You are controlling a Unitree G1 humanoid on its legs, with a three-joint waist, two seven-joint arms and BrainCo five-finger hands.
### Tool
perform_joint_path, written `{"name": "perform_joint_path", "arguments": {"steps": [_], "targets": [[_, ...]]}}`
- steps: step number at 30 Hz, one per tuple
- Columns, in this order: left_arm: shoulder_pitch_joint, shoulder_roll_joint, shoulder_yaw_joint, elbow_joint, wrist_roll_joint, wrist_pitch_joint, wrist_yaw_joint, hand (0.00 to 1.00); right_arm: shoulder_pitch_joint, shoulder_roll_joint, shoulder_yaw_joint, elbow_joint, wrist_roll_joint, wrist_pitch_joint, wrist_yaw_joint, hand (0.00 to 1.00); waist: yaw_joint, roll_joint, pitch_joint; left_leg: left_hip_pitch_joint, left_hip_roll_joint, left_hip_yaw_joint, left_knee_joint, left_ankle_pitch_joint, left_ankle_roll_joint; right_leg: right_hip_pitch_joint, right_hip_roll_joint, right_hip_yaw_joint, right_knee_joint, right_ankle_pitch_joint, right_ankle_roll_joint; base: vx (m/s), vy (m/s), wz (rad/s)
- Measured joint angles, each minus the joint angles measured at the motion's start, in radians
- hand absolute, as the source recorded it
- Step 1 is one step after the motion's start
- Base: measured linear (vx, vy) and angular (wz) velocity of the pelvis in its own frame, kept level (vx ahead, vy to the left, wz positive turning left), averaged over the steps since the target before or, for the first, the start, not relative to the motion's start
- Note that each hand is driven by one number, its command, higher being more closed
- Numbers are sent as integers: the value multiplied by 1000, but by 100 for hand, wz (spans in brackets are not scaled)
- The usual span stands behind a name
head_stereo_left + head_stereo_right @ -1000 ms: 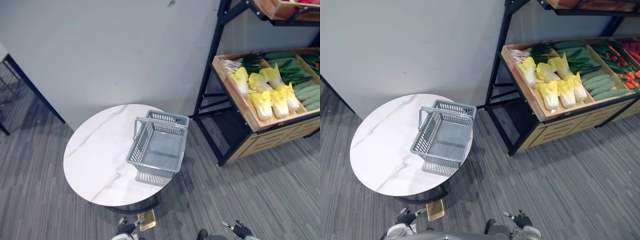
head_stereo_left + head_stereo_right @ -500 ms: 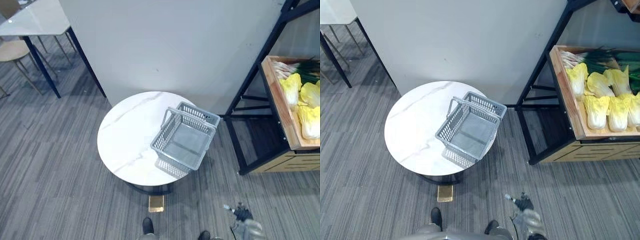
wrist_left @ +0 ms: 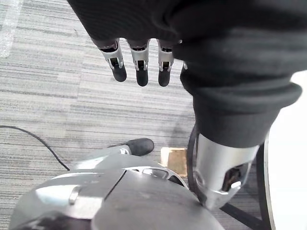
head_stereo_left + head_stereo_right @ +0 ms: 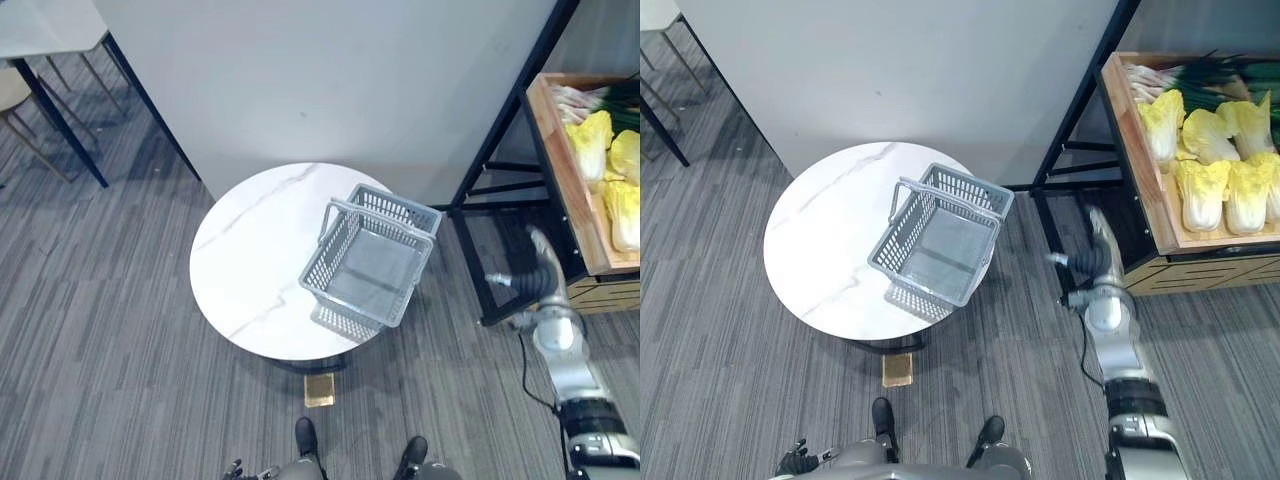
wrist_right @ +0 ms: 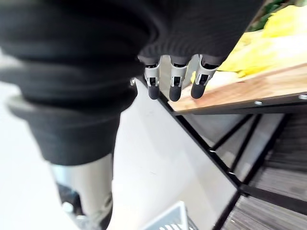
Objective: Pick vegetable in the basket
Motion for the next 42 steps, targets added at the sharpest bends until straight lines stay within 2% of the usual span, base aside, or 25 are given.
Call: {"name": "perform_joint_path", "arguments": {"steps": [6,11,14,18,27,42], "targets": [[-20,-1,6,-12,0,0,8,0,-171,-26,147,-15,-11,0,5,0,10,8,46,-35,-6,-21,3,10,13,-12,3,-17,-27,19,1,10,11,6],[-34,-3,10,-21,0,0,10,0,-415,-84,266,181,-15,3,23,0,34,8,90,-57,-7,-27,3,20,20,-24,7,-14,-47,40,-7,4,25,5],[-45,-14,12,-22,-1,1,25,0,-512,-98,277,266,-16,10,25,0,59,12,112,-78,-9,-36,3,27,28,-33,9,-14,-62,54,-8,7,34,10],[-62,-15,12,-21,-11,0,30,0,-611,-98,290,375,-15,23,24,0,64,11,143,-90,-13,-55,3,33,33,-35,7,-13,-61,55,-8,0,35,12],[-70,-16,11,-20,-18,0,42,0,-710,-97,285,515,-13,50,21,0,64,13,159,-112,-10,-59,3,40,33,-53,12,-11,-62,57,-9,12,5,0],[-91,-15,11,-20,-17,0,67,0,-744,-92,271,555,-14,52,26,0,62,16,182,-120,-5,-48,3,42,31,-71,17,23,-63,57,-10,18,12,-2]]}}
